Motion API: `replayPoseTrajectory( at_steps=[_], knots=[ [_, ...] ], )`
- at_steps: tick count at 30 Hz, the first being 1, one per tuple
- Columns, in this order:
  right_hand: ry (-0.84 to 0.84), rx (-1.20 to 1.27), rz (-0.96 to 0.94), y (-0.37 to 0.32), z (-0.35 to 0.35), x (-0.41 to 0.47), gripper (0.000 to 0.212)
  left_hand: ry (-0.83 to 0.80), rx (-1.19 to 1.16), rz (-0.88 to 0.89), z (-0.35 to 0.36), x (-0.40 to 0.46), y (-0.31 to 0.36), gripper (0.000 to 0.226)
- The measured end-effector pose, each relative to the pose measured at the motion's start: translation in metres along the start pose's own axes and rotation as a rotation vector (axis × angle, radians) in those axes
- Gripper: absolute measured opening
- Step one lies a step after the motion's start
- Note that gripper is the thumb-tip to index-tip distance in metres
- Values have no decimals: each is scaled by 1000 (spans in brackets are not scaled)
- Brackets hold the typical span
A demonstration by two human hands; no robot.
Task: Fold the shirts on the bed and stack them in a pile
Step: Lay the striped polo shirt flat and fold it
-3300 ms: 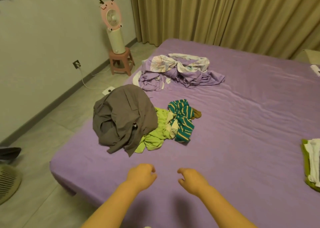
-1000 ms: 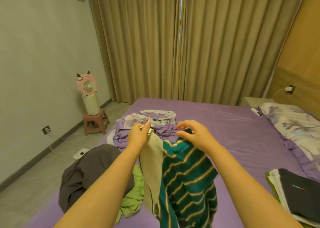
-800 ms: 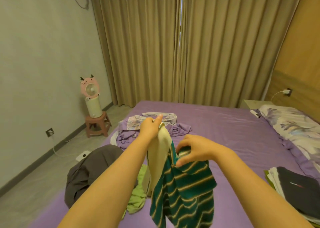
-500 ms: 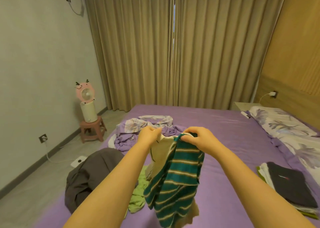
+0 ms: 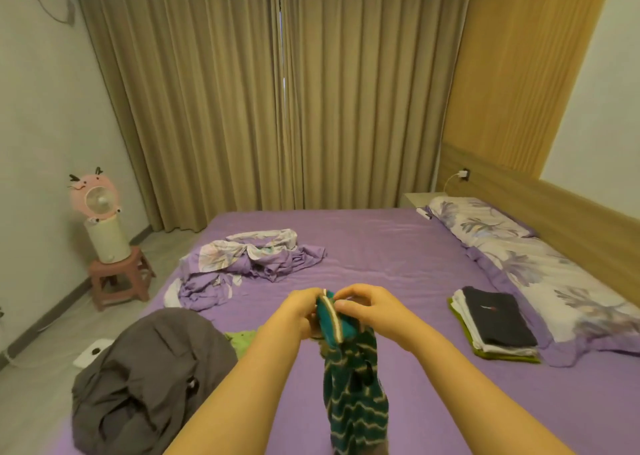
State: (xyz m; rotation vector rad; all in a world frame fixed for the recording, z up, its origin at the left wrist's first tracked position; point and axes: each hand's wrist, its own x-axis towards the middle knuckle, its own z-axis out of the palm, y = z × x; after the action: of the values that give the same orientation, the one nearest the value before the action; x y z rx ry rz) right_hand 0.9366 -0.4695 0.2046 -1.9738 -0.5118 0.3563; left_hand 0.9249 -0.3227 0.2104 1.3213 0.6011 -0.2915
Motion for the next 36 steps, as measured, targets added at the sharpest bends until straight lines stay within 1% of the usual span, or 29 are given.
replayPoseTrajectory(
  at_steps=[2, 4, 6, 8, 10, 12, 17, 19, 21, 22, 23, 25, 27, 28, 31, 34, 36],
  knots=[
    [55, 91, 42, 13, -19, -14, 18, 16, 24, 48, 11, -6, 3, 27],
    [134, 54, 94, 31, -39, -24, 19, 13, 160, 106, 21, -10, 12, 18],
    [186, 1, 140, 51, -56, -30, 16, -12, 330, 205, 32, -15, 26, 27],
    [208, -15, 170, 69, -70, -33, 14, -14, 477, 299, 42, -22, 43, 28],
    [209, -8, 189, 83, -80, -34, 14, -11, 547, 372, 50, -31, 60, 25],
    [191, -19, 193, 91, -89, -32, 15, -17, 597, 430, 56, -41, 77, 27],
    [69, -57, 114, 89, -110, -22, 35, -81, 605, 541, 73, -63, 108, 24],
    [2, 15, 80, 87, -118, -20, 40, -90, 573, 570, 81, -67, 115, 25],
    [-81, 72, 35, 89, -126, -19, 52, -97, 542, 586, 90, -69, 120, 27],
    [-103, 81, 15, 91, -130, -19, 54, -98, 528, 595, 95, -69, 122, 27],
    [-105, 97, 2, 93, -134, -19, 49, -90, 516, 604, 100, -69, 123, 27],
    [-30, 147, -11, 97, -145, -17, 27, -52, 500, 625, 108, -66, 125, 28],
    [111, 180, -26, 98, -163, -15, 13, 6, 509, 647, 113, -61, 125, 26],
    [176, 190, -41, 96, -174, -15, 13, 45, 521, 652, 115, -57, 123, 23],
    [294, 153, -106, 86, -209, -11, 24, 133, 572, 627, 119, -45, 113, 18],
    [314, 17, -178, 73, -236, -5, 33, 184, 559, 581, 123, -29, 97, 14],
    [277, -22, -176, 64, -250, 0, 35, 204, 534, 544, 124, -20, 86, 17]
  ],
)
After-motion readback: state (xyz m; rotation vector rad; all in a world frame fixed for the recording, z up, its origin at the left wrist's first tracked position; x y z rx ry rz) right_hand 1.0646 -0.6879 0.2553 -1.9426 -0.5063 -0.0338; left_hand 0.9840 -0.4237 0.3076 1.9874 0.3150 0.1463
